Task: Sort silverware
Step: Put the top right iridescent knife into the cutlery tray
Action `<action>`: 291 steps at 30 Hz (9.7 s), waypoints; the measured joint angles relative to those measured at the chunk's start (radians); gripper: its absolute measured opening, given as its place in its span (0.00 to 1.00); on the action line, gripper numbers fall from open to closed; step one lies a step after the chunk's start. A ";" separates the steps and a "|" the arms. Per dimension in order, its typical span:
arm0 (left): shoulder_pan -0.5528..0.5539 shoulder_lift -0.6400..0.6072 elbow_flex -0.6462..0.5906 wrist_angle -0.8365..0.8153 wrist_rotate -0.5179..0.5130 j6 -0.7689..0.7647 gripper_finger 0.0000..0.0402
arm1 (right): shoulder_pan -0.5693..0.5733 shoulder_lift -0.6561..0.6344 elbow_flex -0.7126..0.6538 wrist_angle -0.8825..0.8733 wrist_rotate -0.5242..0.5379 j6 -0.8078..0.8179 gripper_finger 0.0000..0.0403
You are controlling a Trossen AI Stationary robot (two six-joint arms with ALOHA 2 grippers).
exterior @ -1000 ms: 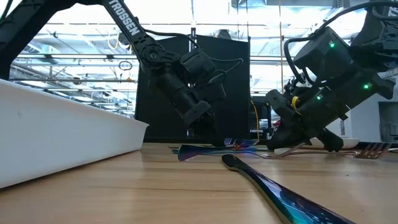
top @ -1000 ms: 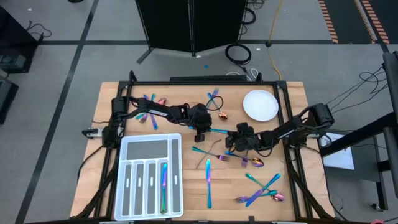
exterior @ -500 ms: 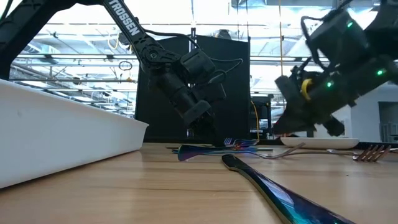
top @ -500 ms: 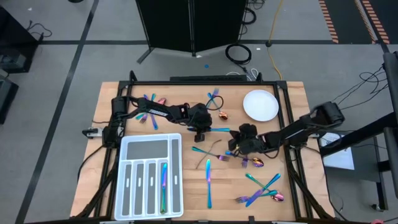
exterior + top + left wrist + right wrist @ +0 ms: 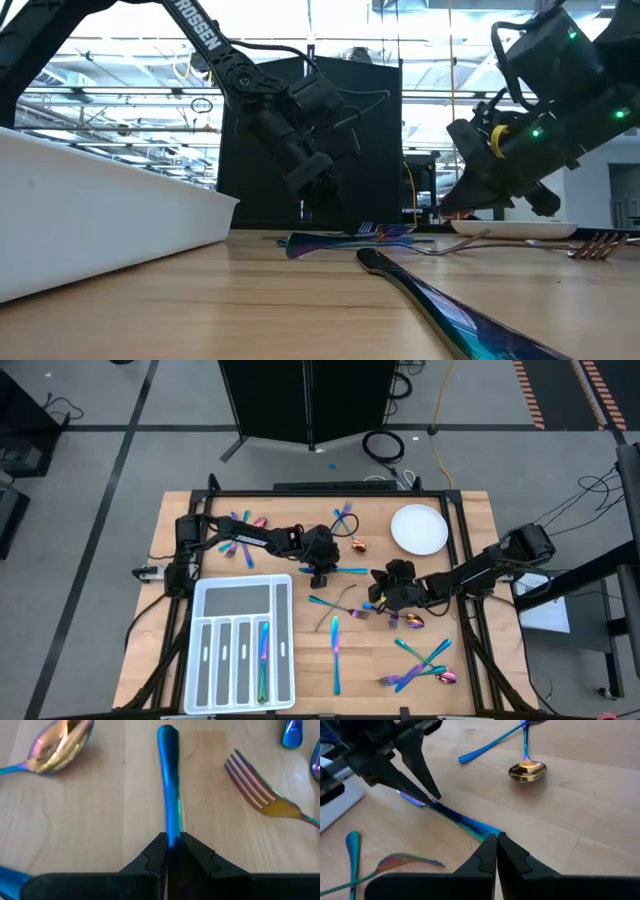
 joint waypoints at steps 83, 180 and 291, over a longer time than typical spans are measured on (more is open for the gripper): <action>-0.006 -0.002 0.002 0.012 -0.016 0.021 0.32 | -0.149 0.156 0.057 0.096 -0.183 -0.021 0.00; -0.006 -0.002 0.002 0.006 -0.016 0.021 0.32 | -0.134 0.129 0.062 0.112 -0.139 -0.060 0.00; -0.210 0.052 -0.005 -0.036 -0.360 -0.289 0.24 | -0.118 0.248 0.081 0.057 -0.205 0.142 0.00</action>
